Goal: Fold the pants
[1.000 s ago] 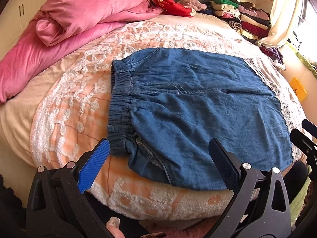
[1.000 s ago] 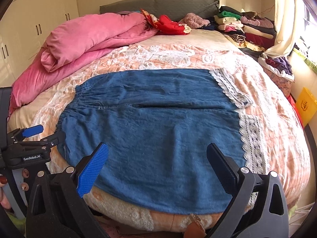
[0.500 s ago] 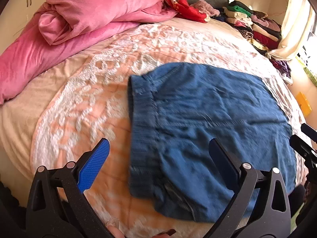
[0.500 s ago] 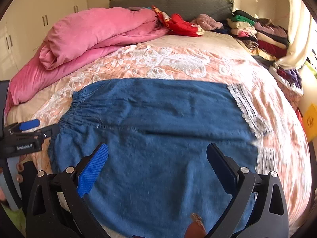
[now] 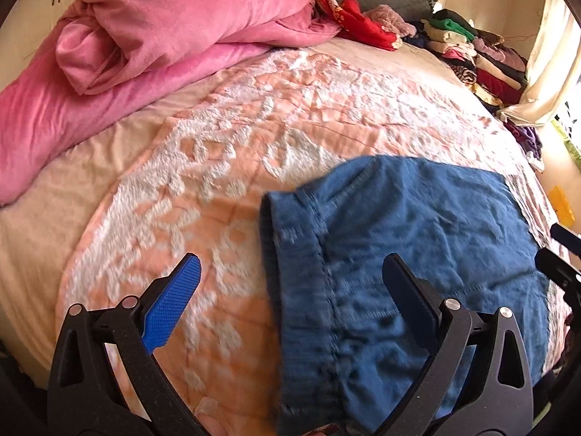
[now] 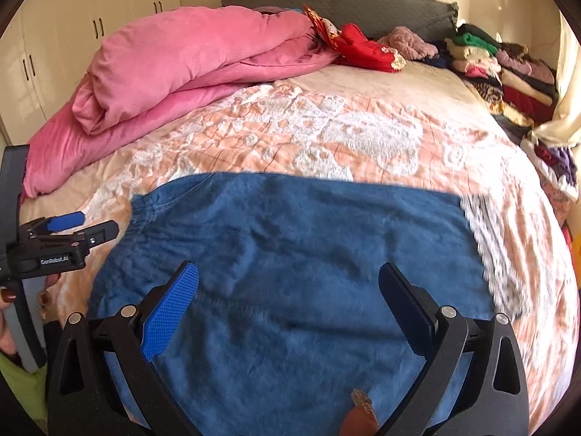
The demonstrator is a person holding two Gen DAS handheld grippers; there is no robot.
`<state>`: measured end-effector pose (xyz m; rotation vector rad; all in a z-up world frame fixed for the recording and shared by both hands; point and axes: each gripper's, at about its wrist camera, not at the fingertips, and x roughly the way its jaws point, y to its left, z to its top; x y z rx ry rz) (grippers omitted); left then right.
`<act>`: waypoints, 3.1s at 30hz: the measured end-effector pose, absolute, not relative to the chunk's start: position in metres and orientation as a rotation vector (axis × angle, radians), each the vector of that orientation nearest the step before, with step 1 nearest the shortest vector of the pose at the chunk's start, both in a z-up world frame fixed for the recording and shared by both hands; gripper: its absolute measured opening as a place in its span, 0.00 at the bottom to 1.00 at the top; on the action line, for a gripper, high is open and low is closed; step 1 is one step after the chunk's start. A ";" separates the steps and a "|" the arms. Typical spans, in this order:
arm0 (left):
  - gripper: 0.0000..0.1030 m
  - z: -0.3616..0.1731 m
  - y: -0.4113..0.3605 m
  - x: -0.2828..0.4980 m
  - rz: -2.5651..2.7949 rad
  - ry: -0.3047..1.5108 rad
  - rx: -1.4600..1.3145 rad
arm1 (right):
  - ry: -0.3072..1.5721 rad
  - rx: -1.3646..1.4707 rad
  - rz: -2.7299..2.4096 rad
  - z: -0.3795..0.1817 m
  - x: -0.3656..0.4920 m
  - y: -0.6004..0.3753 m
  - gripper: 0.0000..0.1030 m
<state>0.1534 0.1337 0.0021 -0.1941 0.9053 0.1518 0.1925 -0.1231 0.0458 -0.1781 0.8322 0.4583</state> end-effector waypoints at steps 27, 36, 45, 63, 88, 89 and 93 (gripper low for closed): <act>0.43 -0.042 0.143 0.232 0.074 0.956 -0.091 | 0.878 -0.402 0.569 -0.001 0.309 -0.052 0.96; 0.28 -0.026 0.149 0.213 0.039 0.847 -0.115 | 0.898 -0.511 0.606 -0.019 0.325 -0.029 0.96; 0.27 0.002 0.145 0.190 0.002 0.717 -0.140 | 0.796 -0.683 0.721 -0.021 0.314 0.002 0.96; 0.27 0.010 0.138 0.165 0.034 0.696 -0.087 | 0.751 -0.418 0.813 0.011 0.257 -0.034 0.22; 0.28 0.011 0.102 0.076 -0.022 0.759 -0.051 | 0.746 -0.270 0.839 0.031 0.107 -0.102 0.18; 0.28 0.010 0.100 0.073 -0.025 0.762 -0.046 | 0.748 -0.269 0.838 0.030 0.105 -0.103 0.18; 0.28 0.007 0.094 0.065 -0.028 0.783 -0.010 | 0.748 -0.277 0.839 0.027 0.092 -0.109 0.18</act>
